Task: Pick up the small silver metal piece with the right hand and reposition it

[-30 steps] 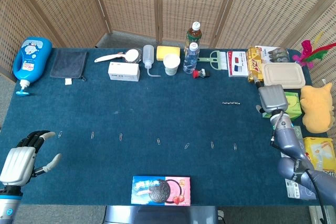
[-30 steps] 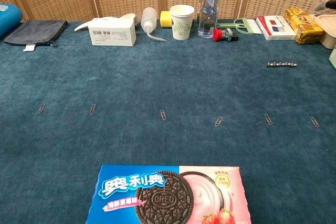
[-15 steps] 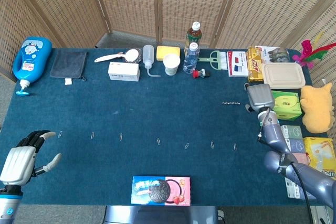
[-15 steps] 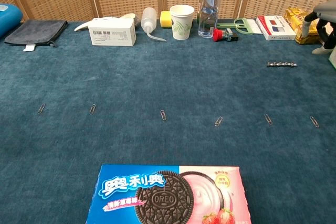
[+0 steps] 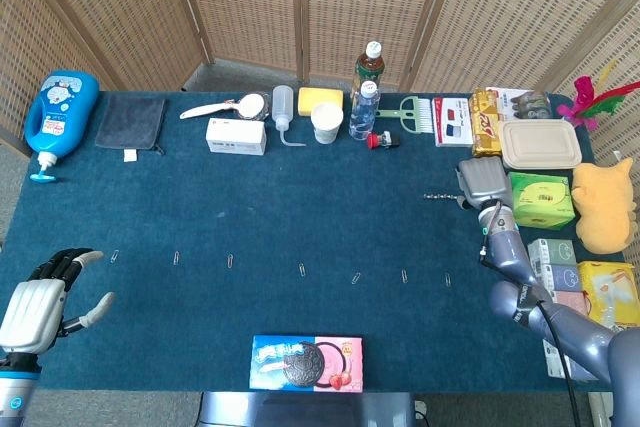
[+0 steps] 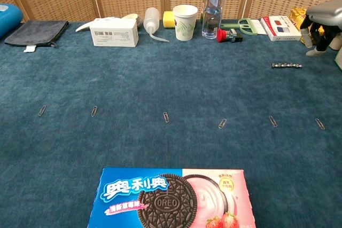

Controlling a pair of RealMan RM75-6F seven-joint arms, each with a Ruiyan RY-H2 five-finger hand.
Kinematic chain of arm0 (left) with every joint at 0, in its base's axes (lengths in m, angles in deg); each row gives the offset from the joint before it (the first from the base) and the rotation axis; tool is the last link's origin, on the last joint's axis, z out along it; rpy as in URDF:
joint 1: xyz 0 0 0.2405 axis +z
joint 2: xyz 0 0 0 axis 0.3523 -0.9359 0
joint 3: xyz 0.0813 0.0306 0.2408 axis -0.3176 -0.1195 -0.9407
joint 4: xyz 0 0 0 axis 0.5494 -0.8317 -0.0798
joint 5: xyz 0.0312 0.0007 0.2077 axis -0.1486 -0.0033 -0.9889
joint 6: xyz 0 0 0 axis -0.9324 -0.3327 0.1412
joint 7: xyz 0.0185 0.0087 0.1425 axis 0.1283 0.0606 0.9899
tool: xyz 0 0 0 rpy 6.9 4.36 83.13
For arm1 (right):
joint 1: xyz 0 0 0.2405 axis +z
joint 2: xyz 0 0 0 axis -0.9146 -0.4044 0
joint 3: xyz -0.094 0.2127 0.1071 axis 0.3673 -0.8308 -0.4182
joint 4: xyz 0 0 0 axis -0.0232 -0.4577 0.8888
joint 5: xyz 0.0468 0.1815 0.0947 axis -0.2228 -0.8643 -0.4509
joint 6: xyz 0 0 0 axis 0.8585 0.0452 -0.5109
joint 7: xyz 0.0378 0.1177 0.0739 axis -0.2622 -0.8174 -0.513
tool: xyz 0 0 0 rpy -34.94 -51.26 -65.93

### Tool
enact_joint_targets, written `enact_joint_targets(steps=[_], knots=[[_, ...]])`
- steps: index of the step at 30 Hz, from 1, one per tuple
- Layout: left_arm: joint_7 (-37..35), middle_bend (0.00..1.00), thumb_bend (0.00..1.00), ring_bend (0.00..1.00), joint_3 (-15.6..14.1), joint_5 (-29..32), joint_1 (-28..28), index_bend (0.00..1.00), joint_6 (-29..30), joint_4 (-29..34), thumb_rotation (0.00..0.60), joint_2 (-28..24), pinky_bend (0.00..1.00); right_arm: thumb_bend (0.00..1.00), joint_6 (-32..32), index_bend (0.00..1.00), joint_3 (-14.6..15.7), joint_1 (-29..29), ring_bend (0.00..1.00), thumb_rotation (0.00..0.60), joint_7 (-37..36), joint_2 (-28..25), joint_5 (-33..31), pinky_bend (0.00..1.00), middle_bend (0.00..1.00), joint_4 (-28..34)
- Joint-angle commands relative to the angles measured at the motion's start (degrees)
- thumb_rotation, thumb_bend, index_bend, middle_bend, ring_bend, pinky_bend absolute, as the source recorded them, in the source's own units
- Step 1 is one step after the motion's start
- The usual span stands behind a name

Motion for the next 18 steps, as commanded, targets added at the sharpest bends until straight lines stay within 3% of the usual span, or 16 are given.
enact_joint_targets(steps=[1, 9, 18], knots=[[-0.15, 0.20, 0.36, 0.15, 0.01, 0.13, -0.04, 0.22, -0.05, -0.14, 0.080, -0.05, 0.23, 0.29, -0.98, 0.55, 0.13, 0.84, 0.83, 0.569, 0.10, 1.48, -0.77, 0.67, 0.71, -2.25], [-0.45, 0.20, 0.36, 0.15, -0.03, 0.16, -0.25, 0.21, -0.22, -0.28, 0.078, -0.14, 0.23, 0.32, -3.01, 0.51, 0.03, 2.44, 0.83, 0.563, 0.52, 4.07, -2.75, 0.67, 0.71, -6.31], [-0.96, 0.20, 0.36, 0.14, -0.09, 0.18, -0.41, 0.21, -0.30, -0.63, 0.078, -0.15, 0.23, 0.42, -3.63, 0.50, 0.46, 3.24, 0.83, 0.552, 1.87, 4.76, -4.66, 0.67, 0.71, -6.37]])
